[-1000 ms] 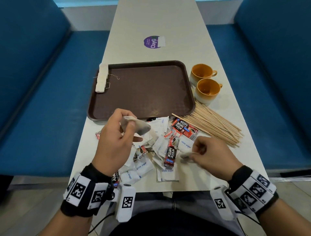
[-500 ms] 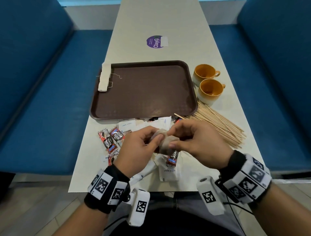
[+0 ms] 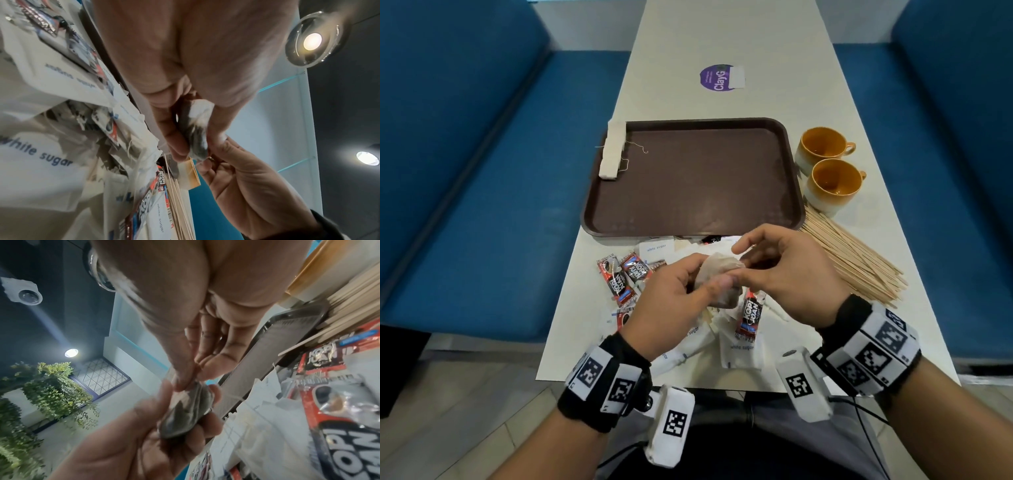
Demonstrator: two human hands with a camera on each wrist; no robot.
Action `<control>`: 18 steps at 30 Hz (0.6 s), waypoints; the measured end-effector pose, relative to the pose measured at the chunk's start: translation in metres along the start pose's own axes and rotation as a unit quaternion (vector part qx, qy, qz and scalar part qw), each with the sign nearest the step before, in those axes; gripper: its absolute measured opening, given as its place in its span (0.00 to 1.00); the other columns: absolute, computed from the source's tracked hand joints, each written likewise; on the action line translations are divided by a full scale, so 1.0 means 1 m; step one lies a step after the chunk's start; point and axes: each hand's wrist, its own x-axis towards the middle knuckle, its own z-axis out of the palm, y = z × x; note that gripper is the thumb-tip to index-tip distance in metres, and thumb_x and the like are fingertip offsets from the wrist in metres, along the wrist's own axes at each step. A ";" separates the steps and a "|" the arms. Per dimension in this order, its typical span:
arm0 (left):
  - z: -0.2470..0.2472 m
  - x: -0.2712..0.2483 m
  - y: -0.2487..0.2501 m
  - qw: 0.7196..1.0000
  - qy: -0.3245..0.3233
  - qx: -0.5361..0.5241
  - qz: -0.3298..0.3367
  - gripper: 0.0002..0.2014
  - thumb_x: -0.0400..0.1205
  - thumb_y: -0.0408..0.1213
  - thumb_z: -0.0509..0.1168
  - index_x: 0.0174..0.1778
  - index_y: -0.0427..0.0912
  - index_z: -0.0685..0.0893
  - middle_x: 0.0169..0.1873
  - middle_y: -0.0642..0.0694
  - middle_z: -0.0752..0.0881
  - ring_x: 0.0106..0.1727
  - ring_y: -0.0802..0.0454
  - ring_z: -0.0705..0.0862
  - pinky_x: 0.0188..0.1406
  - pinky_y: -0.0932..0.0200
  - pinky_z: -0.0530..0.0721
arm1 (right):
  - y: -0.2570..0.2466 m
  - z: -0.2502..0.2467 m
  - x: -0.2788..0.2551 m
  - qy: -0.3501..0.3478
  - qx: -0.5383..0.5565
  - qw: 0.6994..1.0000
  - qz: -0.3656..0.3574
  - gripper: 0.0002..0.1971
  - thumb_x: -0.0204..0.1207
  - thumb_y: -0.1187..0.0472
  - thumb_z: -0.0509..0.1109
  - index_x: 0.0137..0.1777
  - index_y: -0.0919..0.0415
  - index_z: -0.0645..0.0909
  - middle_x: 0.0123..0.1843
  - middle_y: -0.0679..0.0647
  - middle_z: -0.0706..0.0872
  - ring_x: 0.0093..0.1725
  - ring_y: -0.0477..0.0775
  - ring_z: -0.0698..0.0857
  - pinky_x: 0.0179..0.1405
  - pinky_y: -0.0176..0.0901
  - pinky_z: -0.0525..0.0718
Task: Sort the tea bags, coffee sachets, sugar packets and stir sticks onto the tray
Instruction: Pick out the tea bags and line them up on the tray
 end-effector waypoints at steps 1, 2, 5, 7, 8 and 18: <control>0.000 -0.001 0.001 1.000 -0.004 -0.015 -0.013 0.11 0.82 0.43 0.74 0.59 0.48 0.90 0.47 0.41 0.94 0.51 0.37 0.92 0.57 0.27 0.87 | -0.002 0.000 0.001 -0.009 0.002 1.000 -0.002 0.17 0.65 0.58 0.89 0.51 0.52 0.88 0.39 0.50 0.93 0.37 0.50 0.92 0.39 0.41 0.92; -0.002 -0.001 0.001 1.000 0.003 -0.019 -0.023 0.11 0.80 0.39 0.76 0.59 0.47 0.91 0.47 0.42 0.94 0.50 0.38 0.93 0.58 0.28 0.87 | -0.004 -0.002 0.003 -0.020 0.009 1.000 -0.006 0.16 0.66 0.57 0.88 0.52 0.53 0.88 0.39 0.51 0.93 0.38 0.51 0.92 0.40 0.43 0.92; -0.016 -0.002 0.002 0.996 0.084 -0.003 -0.041 0.09 0.81 0.33 0.77 0.55 0.49 0.92 0.46 0.46 0.95 0.50 0.45 0.94 0.58 0.36 0.90 | -0.007 -0.014 0.018 -0.024 0.025 0.999 -0.008 0.12 0.75 0.53 0.80 0.54 0.56 0.87 0.43 0.54 0.93 0.41 0.55 0.92 0.43 0.46 0.93; -0.032 -0.002 0.003 0.989 0.138 0.028 -0.043 0.09 0.83 0.32 0.74 0.50 0.52 0.92 0.43 0.52 0.95 0.48 0.53 0.93 0.56 0.47 0.90 | -0.006 -0.026 0.029 -0.008 0.014 1.000 0.002 0.08 0.81 0.53 0.75 0.54 0.56 0.87 0.44 0.54 0.93 0.44 0.58 0.92 0.48 0.52 0.93; -0.041 -0.003 0.003 0.987 0.147 0.055 -0.037 0.09 0.83 0.32 0.73 0.48 0.52 0.92 0.42 0.53 0.94 0.47 0.54 0.92 0.53 0.52 0.89 | -0.004 -0.030 0.034 -0.006 -0.005 1.000 0.008 0.07 0.83 0.53 0.73 0.54 0.56 0.87 0.44 0.54 0.93 0.45 0.58 0.92 0.49 0.53 0.93; -0.044 0.003 -0.010 0.933 -0.085 0.346 0.057 0.05 0.80 0.36 0.68 0.46 0.47 0.90 0.65 0.59 0.87 0.70 0.60 0.79 0.71 0.60 0.74 | 0.015 0.032 0.052 -0.113 -0.292 0.950 0.008 0.19 0.76 0.50 0.80 0.65 0.49 0.84 0.51 0.42 0.85 0.47 0.44 0.83 0.44 0.37 0.76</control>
